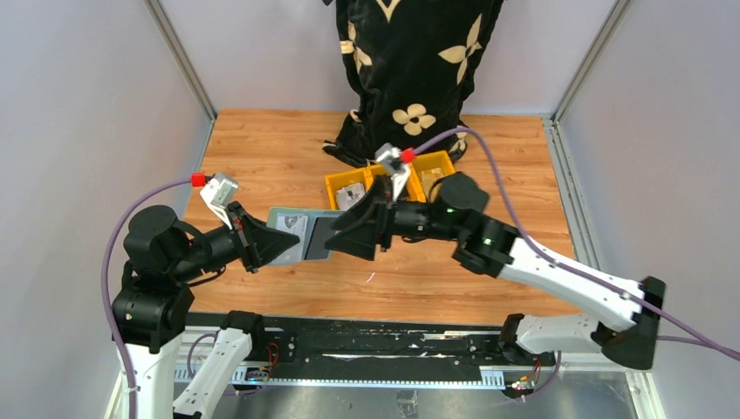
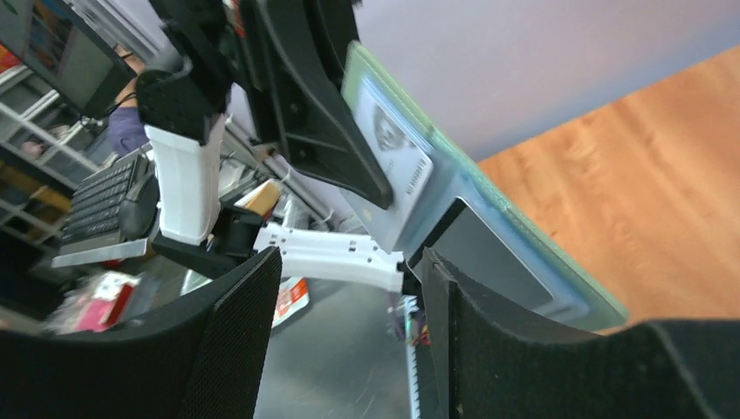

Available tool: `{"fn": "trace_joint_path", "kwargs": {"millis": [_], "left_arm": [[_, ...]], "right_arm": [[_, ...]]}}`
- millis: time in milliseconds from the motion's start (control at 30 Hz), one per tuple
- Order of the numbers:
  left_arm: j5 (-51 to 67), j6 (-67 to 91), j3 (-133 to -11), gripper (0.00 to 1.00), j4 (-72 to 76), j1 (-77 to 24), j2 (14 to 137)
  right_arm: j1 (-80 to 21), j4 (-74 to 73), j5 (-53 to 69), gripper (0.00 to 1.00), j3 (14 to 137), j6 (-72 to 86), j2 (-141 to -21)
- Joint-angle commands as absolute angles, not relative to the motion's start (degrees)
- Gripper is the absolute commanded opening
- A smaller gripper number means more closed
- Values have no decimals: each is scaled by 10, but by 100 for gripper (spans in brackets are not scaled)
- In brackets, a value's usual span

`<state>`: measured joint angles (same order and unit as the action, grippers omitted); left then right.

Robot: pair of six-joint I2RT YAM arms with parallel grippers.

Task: Take the credit cards out of the card holder
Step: Remove the credit card from the card holder.

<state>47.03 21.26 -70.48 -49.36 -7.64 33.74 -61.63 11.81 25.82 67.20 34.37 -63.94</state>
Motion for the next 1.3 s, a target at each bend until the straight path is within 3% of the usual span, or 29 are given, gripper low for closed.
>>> {"fn": "trace_joint_path", "kwargs": {"millis": [0, 400, 733, 867, 1100, 1267], "left_arm": [[493, 254, -703, 0, -457, -77, 333], [641, 382, -676, 0, -330, -77, 314], [701, 459, -646, 5, -255, -77, 288], [706, 455, -638, 21, -260, -77, 283], [699, 422, -640, 33, -290, -77, 286], [694, 426, -641, 30, -288, -77, 290]], "right_arm": [[-632, 224, 352, 63, 658, 427, -692], [-632, 292, 382, 58, 655, 482, -748], [-632, 360, 399, 31, 663, 532, -770], [-633, 376, 400, 23, 665, 544, -773], [-633, 392, 401, 6, 648, 548, -761], [-633, 395, 403, 0, 634, 546, -754]]}}
